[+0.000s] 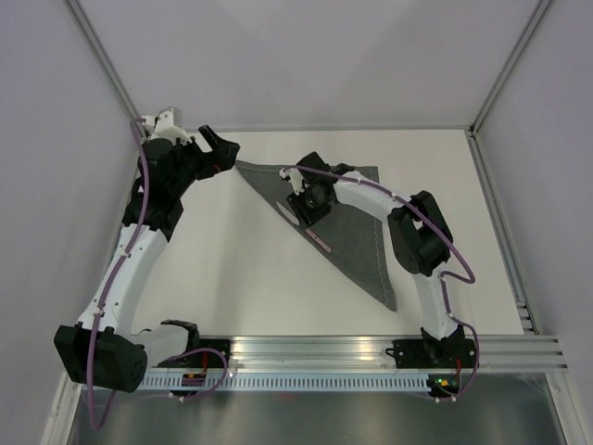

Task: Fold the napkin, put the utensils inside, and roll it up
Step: Place the knife on the napkin, then fold the napkin at the center of the board.

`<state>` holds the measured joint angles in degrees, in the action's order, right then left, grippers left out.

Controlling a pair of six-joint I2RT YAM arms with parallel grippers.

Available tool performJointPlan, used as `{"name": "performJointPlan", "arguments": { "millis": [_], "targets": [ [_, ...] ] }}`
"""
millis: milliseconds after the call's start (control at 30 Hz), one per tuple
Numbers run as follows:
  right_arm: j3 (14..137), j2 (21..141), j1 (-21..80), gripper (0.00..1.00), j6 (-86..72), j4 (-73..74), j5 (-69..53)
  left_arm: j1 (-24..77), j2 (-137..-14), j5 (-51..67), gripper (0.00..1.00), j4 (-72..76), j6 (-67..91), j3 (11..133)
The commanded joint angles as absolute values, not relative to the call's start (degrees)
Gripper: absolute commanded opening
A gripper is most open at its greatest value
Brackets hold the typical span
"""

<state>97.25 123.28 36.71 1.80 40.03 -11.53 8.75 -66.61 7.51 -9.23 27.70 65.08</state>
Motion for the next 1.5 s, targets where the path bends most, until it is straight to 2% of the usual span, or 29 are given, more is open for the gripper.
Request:
{"name": "performJointPlan", "arguments": {
  "millis": [0,200,300,433,700,867,1167,1467],
  "targets": [
    [100.3,113.9,34.9,0.50,0.2,40.8,-10.6,11.9,-64.7,10.5,1.00,-3.5,21.4,63.3],
    [98.5,105.0,20.9,0.51,-1.8,42.4,-17.7,29.3,-62.6,-1.6,1.00,4.9,12.8,56.6],
    [94.7,100.7,10.5,0.52,-2.2,41.4,-21.0,40.9,-64.2,-5.7,1.00,10.8,8.3,51.6],
    [90.4,96.7,2.4,0.52,-2.4,40.0,-23.7,53.0,-67.8,-10.0,1.00,20.6,0.2,43.3],
    [88.0,97.1,-5.8,0.52,-3.0,38.5,-26.6,70.3,-78.7,-14.4,1.00,37.3,-16.2,36.7],
    [87.6,98.2,-6.2,0.51,-2.9,38.1,-27.2,75.0,-87.3,-12.8,1.00,50.8,-25.6,33.3],
    [87.2,97.8,-6.3,0.47,-3.3,37.5,-27.7,80.9,-105.0,-13.3,0.98,56.2,-36.8,40.3],
    [86.5,97.6,-6.3,0.40,-3.3,37.2,-27.9,82.8,-111.4,-12.1,0.92,57.0,-41.2,43.6]
  ]
}}
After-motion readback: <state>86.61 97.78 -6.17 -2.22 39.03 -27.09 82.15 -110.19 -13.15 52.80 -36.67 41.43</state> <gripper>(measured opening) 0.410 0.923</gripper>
